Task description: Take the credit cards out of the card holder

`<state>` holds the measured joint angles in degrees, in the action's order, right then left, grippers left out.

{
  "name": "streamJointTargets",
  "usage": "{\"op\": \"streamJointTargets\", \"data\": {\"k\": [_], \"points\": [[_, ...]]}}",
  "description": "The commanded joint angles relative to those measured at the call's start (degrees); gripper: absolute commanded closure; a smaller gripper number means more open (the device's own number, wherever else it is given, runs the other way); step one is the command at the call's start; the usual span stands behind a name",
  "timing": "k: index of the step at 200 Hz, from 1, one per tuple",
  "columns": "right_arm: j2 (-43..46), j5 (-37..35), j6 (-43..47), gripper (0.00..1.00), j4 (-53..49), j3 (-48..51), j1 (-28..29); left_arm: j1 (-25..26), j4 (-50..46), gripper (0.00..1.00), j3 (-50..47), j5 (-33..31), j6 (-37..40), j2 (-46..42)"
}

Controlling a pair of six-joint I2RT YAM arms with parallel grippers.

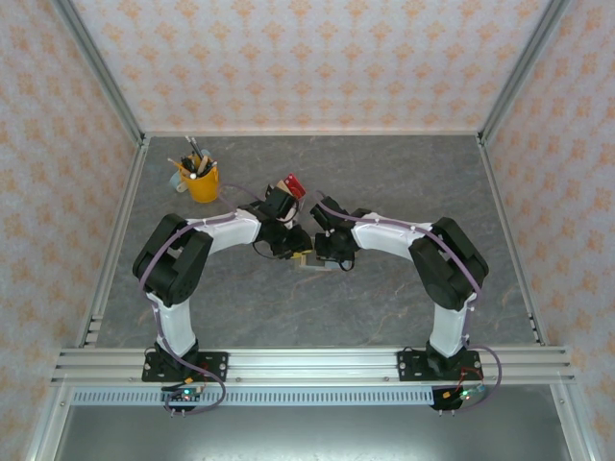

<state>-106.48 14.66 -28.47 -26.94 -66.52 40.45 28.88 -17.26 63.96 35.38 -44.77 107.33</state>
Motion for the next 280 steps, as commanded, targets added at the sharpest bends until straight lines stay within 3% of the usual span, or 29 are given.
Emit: {"op": "streamJointTargets", "data": {"k": [1, 175, 227, 280], "points": [[-2.14, -0.47, -0.72, 0.77, -1.54, 3.06, -0.54, 0.48, 0.11, 0.74, 1.07, 1.83, 0.12, 1.71], [1.39, 9.32, -3.57, 0.82, 8.36, 8.9, -4.15, 0.48, -0.42, 0.77, 2.29, 4.73, 7.32, -0.65], [7.18, 8.61, -4.04, 0.74, 9.14, 9.71, -4.32, 0.46, -4.97, 0.91, 2.95, -0.67, 8.74, -1.96], [16.52, 4.17, -4.39, 0.62, 9.27, 11.36, -4.32, -0.06, -18.35, 0.94, 5.01, -10.37, 15.15, -4.84]]}}
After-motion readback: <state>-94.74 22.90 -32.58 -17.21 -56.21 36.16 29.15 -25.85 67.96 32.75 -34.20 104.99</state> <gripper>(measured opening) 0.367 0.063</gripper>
